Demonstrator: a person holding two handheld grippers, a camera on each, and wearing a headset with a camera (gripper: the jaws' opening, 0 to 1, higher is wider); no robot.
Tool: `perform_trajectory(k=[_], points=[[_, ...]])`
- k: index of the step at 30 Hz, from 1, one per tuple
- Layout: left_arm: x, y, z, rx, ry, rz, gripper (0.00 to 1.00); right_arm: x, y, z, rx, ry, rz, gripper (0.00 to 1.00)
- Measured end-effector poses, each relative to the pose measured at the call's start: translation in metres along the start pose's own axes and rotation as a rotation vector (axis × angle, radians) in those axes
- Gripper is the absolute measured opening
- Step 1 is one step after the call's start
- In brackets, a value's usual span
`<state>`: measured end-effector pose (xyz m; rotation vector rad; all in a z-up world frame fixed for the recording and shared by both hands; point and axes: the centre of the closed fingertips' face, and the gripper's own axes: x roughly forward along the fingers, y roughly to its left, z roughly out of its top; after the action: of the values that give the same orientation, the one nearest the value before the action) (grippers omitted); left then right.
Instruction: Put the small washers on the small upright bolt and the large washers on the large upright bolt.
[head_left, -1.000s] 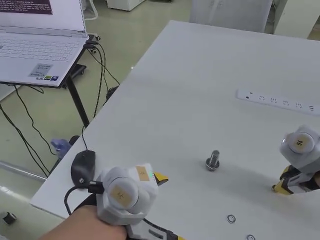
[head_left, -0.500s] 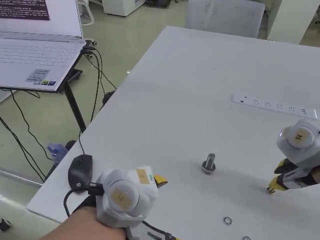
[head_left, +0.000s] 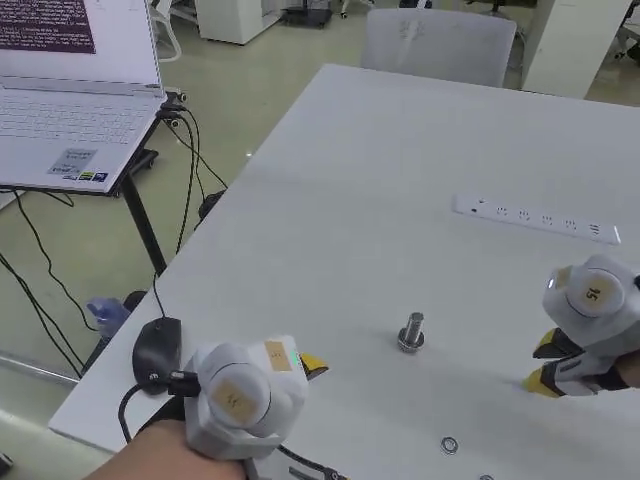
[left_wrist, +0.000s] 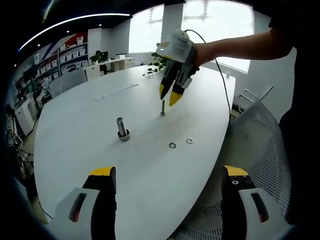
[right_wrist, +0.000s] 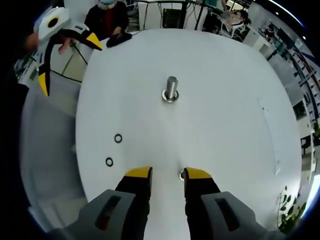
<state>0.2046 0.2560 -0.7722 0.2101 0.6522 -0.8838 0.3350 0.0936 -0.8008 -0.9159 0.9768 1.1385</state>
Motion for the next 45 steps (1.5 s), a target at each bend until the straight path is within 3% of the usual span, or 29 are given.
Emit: perform_trajectory(k=[10,28,36,45], points=[[0.0,-0.003,0.001,0.008,0.002,0.0,0.87,0.001,0.015,0.001,-0.006,-0.017,0.026,0.27],[-0.003,-0.005,0.0,0.025,0.003,0.005,0.87,0.009,0.077,-0.005,-0.061,-0.044,0.098,0.28],[-0.004,-0.003,0.003,0.033,-0.001,0.002,0.86,0.017,0.09,-0.01,-0.058,-0.044,0.105,0.28],[-0.003,-0.01,0.001,0.039,0.005,-0.013,0.85,0.041,0.098,-0.022,-0.081,-0.036,0.104,0.27]])
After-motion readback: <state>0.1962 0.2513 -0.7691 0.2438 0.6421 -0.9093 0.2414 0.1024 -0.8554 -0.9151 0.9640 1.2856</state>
